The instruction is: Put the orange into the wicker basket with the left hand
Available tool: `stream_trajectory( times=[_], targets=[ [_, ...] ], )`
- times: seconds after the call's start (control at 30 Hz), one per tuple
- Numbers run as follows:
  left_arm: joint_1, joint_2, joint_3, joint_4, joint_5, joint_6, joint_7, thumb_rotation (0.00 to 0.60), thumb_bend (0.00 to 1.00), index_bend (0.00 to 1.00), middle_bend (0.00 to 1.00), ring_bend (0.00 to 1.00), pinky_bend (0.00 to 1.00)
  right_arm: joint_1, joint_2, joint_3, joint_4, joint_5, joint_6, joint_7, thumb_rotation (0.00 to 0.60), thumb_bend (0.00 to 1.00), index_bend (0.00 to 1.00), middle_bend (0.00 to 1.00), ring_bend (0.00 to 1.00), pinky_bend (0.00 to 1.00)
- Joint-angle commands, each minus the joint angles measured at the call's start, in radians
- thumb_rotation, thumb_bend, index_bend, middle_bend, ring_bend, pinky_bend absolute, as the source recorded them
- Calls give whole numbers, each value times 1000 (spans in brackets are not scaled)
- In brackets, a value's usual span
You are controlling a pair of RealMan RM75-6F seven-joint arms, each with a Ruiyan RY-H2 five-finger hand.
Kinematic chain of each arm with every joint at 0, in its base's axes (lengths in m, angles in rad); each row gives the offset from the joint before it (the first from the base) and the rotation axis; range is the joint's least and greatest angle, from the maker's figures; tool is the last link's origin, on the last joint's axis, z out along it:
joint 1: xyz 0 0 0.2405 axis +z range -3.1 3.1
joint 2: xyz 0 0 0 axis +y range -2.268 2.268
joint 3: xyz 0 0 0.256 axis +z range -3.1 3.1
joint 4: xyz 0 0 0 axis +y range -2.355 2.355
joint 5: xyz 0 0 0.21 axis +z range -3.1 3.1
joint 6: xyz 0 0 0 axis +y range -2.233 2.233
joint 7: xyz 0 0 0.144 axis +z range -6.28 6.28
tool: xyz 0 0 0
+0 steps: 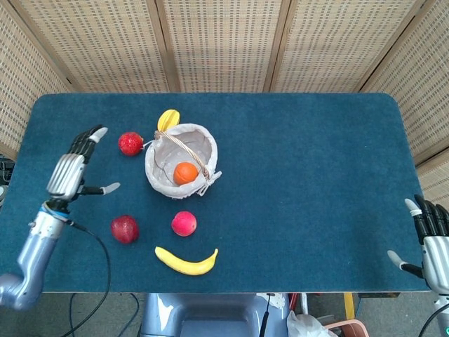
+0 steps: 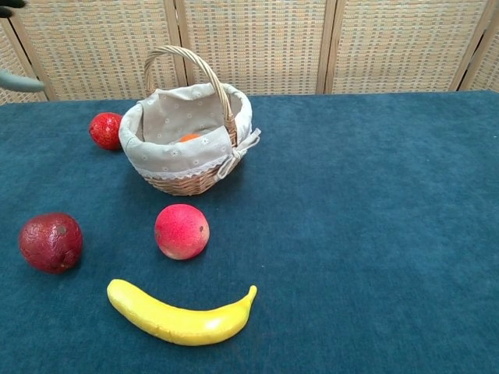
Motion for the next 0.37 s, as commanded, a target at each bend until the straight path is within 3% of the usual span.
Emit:
stream_trajectory(
  times=[0.03,0.2,0.37],
  targets=[
    [144,110,89,-103,-16,112,108,600,0,0,0,0,0,0,0,-3,0,-6,-1,1,600,0,0,0,0,0],
    [254,146,146,-172,-67,192,242,600,0,0,0,0,0,1,1,-7,-1,-15,-2,0,600,0,0,0,0,0],
    [300,144,170,-168,-18,235,225,600,0,0,0,0,0,-3,2,-12,-2,-27,7,-4,600,0,0,0,0,0]
  ],
)
